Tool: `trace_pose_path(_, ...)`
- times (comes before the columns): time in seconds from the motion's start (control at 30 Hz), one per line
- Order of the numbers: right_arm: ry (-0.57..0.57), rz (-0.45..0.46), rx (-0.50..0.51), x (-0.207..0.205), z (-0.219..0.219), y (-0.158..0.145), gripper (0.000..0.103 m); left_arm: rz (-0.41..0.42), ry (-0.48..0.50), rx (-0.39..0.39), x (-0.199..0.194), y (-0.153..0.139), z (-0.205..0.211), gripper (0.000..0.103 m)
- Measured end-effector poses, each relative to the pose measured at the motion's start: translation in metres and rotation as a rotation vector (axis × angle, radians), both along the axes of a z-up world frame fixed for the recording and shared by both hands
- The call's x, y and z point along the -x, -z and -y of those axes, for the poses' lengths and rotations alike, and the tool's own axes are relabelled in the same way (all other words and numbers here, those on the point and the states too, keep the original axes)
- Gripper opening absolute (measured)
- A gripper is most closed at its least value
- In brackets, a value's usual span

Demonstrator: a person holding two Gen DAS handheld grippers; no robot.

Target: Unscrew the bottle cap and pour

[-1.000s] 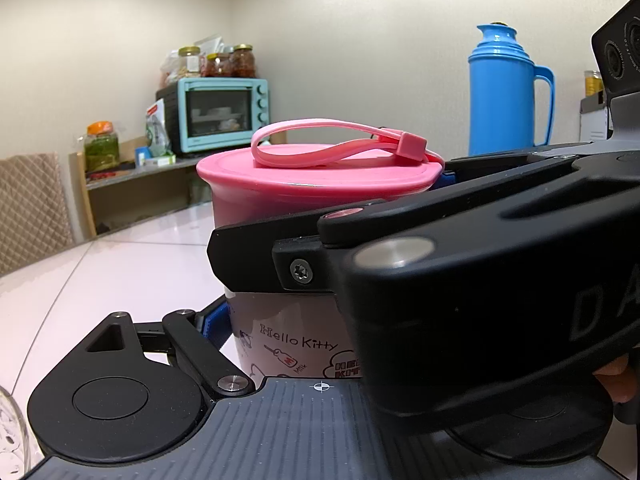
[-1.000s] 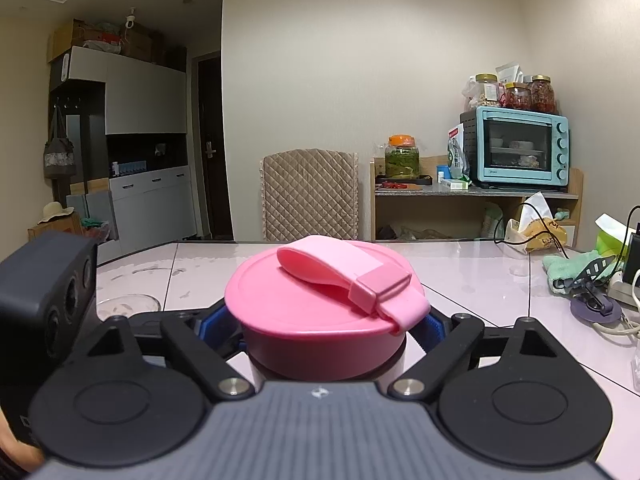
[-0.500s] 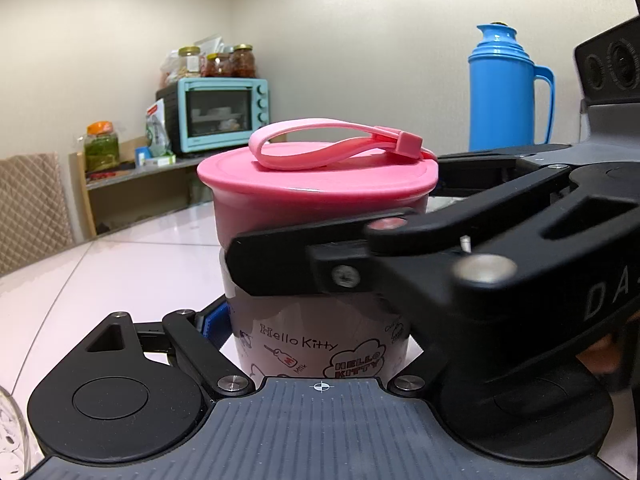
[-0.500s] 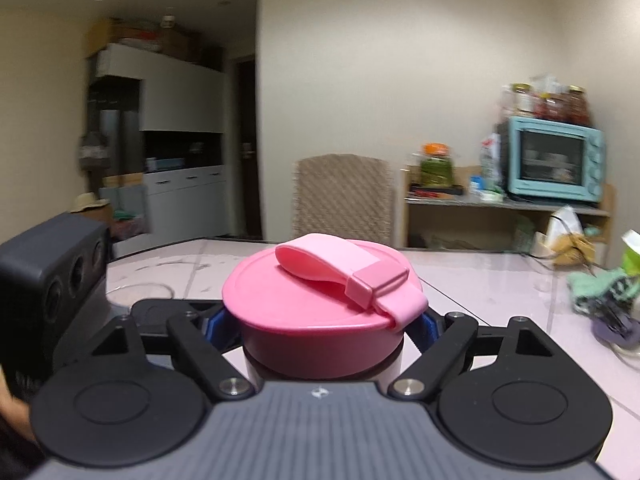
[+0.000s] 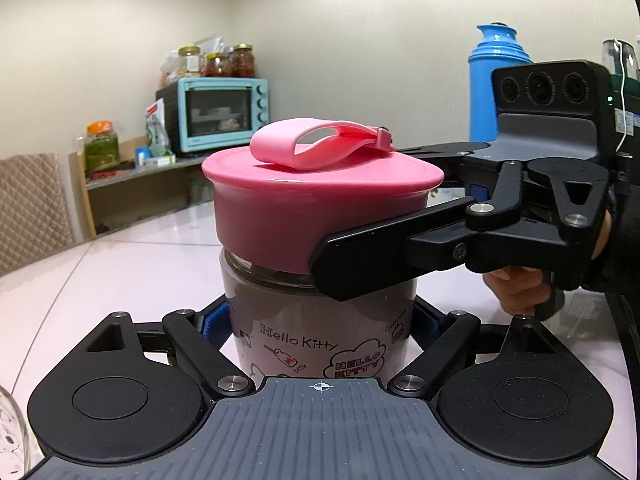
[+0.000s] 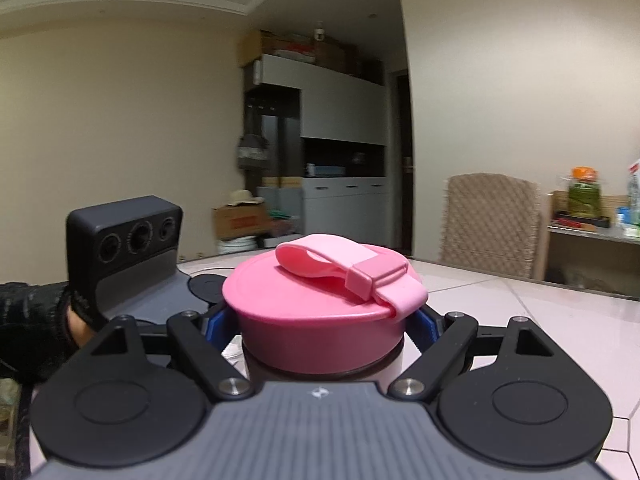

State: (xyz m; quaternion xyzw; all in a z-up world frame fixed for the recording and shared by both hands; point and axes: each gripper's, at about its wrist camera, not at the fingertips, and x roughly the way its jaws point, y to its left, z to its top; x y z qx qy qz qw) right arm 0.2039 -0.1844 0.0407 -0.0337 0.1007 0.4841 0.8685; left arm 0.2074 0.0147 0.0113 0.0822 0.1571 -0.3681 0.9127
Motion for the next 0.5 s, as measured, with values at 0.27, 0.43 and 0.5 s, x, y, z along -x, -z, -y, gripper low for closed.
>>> trace_pose_path(0.27, 0.098, 0.009, 0.001, 0.016, -0.005, -0.006, 0.099, -0.001, 0.000, 0.001, 0.000, 0.000, 0.000, 0.090)
trace_pose_path(0.43, 0.245, 0.023, 0.045, 0.041, -0.013, -0.013, 0.099, -0.001, 0.000, 0.001, 0.000, 0.000, 0.000, 0.090)
trace_pose_path(0.5, 0.309, 0.020, 0.053, 0.049, -0.016, -0.014, 0.099, -0.001, 0.000, 0.001, 0.000, 0.000, 0.000, 0.090)
